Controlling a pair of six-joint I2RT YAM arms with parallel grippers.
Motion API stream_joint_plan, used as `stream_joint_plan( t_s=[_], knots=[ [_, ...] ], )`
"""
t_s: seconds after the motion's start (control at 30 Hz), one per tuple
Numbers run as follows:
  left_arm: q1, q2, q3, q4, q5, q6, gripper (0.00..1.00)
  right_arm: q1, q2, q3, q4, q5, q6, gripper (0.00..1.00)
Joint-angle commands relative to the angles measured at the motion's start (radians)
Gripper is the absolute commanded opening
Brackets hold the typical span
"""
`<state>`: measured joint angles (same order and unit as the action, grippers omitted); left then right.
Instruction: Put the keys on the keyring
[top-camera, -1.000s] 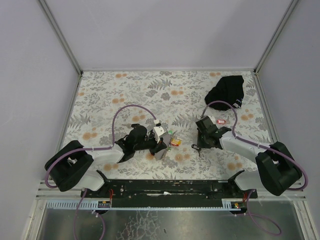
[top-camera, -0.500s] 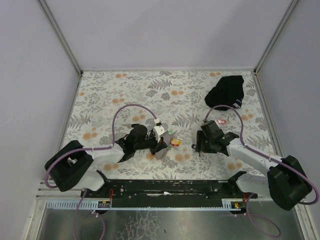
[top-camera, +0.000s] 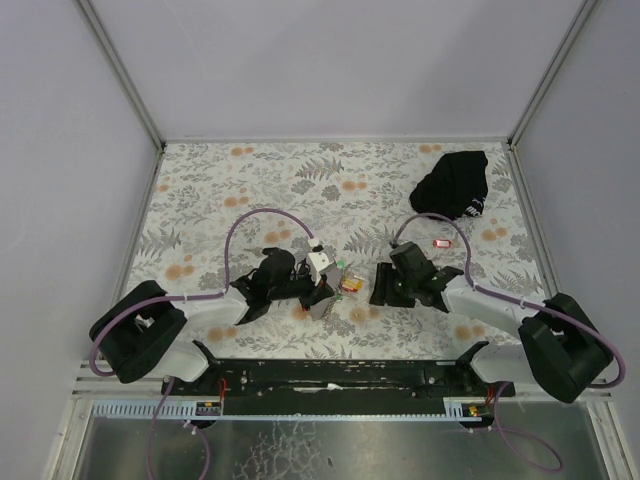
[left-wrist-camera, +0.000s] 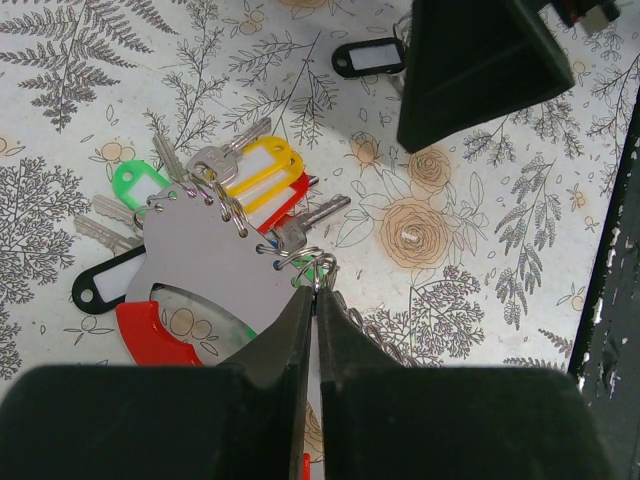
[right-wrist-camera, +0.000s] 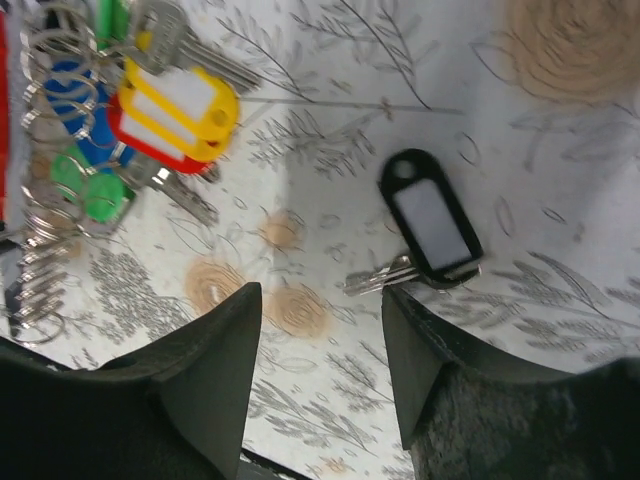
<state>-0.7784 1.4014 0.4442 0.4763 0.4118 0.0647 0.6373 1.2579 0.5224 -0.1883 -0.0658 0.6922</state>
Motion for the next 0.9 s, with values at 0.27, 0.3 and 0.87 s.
stream_joint_plan(
  t_s=[0.27, 0.3, 0.87],
  knots=[
    [-0.006, -0.016, 0.025, 0.027, 0.010, 0.000, 0.00, 0.016, 0.230, 0.146, 0.049, 0.265, -0.050, 0.59],
    [-0.005, -0.016, 0.024, 0.027, 0.009, 0.001, 0.00, 0.013, 0.233, 0.158, 0.045, 0.264, -0.064, 0.59],
    [-0.006, -0.007, 0.031, 0.026, 0.018, 0.001, 0.00, -0.103, -0.069, 0.085, -0.141, 0.064, -0.204, 0.54]
  ],
)
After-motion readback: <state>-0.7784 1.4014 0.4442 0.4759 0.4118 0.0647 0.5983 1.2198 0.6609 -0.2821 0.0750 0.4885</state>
